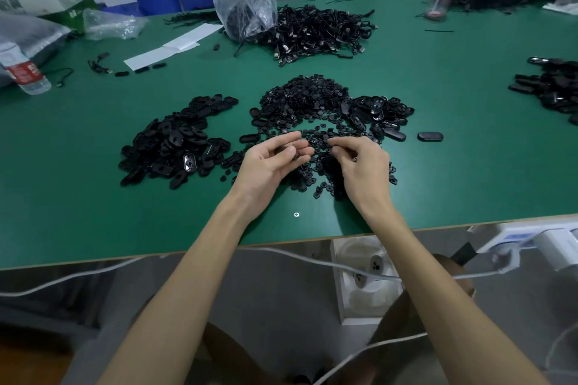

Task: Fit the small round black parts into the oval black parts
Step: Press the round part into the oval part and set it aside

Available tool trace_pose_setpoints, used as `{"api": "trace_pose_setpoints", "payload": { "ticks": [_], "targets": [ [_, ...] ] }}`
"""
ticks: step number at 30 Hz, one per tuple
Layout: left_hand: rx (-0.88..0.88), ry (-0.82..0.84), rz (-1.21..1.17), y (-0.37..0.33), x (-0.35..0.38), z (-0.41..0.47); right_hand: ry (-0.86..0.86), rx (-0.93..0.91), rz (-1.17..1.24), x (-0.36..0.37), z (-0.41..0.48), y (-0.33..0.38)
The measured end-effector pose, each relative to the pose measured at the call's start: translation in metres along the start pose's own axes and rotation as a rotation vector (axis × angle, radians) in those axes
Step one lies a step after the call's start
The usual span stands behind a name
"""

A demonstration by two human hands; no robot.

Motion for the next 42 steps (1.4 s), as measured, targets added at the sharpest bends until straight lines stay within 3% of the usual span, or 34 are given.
{"api": "trace_pose_setpoints", "payload": {
  "ticks": [9,22,42],
  "targets": [
    [-0.062,0.043,-0.105,-0.002,0.005,-0.002,-0.042,-0.003,0.112,-0.003,-0.003,0.005],
    [0.05,0.031,0.073,-0.002,0.007,-0.009,0.074,-0.158,0.192,-0.004,-0.007,0.014],
    [0.126,-0.035,0.079,0.003,0.002,-0.006,0.196,0.114,0.571,-0.001,-0.001,-0.002]
  ]
}}
Point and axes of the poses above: each hand's wrist, its own z-axis towards the middle knuckle, its own x-axis out of the palm, y = z × x, the point moved 3 cm from there along z, towards the middle knuckle, and after that the axes turned 11 degrees about -y, right-handed, at the moved point
